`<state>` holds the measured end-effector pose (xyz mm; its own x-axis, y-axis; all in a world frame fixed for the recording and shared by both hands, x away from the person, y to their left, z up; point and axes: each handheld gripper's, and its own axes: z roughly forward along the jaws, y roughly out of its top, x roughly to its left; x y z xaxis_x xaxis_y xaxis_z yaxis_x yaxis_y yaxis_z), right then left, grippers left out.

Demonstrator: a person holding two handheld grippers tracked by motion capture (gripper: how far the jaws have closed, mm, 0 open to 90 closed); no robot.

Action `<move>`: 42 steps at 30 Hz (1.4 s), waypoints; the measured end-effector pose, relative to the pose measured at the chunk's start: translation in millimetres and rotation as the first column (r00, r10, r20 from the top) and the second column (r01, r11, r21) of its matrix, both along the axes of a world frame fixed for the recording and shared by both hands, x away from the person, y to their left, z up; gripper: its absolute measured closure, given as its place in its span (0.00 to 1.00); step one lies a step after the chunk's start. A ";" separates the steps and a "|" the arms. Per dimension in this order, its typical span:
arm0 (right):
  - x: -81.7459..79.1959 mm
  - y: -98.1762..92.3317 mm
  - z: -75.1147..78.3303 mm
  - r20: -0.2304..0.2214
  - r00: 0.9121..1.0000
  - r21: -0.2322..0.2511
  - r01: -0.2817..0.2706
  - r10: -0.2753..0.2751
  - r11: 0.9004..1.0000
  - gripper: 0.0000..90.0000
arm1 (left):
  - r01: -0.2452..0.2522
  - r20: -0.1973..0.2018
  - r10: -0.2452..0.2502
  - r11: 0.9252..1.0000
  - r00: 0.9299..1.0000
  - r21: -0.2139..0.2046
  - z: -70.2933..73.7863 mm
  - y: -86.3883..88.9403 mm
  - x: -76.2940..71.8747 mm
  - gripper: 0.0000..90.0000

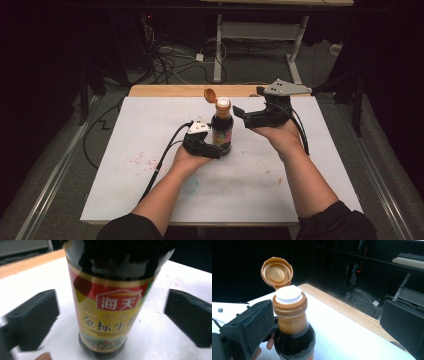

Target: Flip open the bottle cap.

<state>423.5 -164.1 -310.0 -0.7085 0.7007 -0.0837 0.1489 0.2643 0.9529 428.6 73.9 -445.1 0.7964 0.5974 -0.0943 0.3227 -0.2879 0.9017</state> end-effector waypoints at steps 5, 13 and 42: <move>-1.0 -2.1 -4.1 -0.007 1.000 -0.001 0.003 -0.003 1.000 0.00 | -0.001 -0.021 0.002 1.000 1.000 0.019 -2.8 3.0 -1.7 0.00; -1.3 -8.4 -16.5 -0.021 1.000 0.000 0.004 -0.004 1.000 0.00 | -0.020 -0.013 0.020 1.000 1.000 0.002 -7.0 17.0 -7.3 0.00; -3.4 -25.8 -132.6 -0.195 0.978 -0.080 0.064 -0.079 0.995 0.00 | -0.082 -0.092 0.089 0.994 0.992 0.078 -38.8 66.7 -21.8 0.00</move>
<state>420.1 -189.9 -442.5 -0.6642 0.7475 0.0000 0.3535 0.3141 0.8811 406.7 140.6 -483.9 0.7316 0.6711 -0.1203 0.4321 -0.3200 0.8432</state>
